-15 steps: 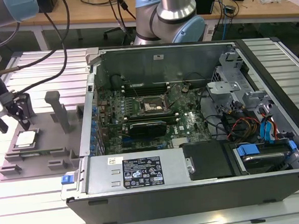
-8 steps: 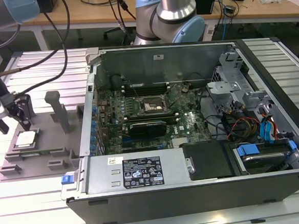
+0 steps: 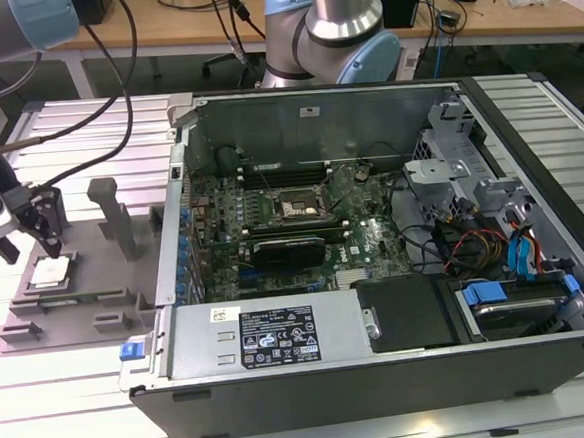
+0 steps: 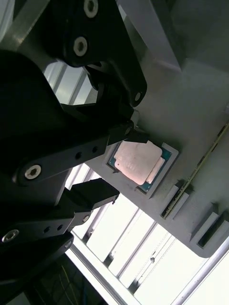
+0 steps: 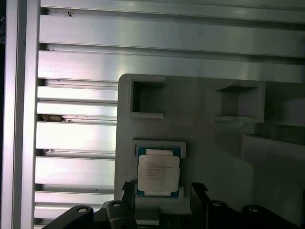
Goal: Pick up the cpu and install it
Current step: 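Pick up the cpu and move it towards the insertion slot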
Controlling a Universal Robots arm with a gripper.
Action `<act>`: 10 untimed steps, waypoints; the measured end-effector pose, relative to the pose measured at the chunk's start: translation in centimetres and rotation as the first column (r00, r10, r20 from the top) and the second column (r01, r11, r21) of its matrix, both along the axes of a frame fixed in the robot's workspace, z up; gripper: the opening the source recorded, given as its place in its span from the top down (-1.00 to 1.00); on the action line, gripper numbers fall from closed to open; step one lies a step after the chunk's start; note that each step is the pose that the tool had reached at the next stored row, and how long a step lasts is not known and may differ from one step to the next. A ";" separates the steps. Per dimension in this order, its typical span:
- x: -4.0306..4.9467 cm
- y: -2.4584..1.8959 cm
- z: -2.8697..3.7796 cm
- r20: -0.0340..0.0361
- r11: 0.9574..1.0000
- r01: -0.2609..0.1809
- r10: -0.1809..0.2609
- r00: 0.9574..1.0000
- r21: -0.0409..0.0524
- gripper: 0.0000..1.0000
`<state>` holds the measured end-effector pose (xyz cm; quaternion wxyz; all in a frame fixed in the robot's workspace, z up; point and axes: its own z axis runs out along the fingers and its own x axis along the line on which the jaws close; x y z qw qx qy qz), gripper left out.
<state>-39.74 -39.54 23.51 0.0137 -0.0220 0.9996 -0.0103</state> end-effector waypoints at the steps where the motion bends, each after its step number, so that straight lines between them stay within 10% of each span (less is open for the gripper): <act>1: 0.00 0.00 -0.03 0.000 1.000 0.000 0.000 1.000 0.000 -0.15; 10: 0.01 0.00 -0.38 0.000 1.000 0.000 0.000 1.000 0.000 -0.15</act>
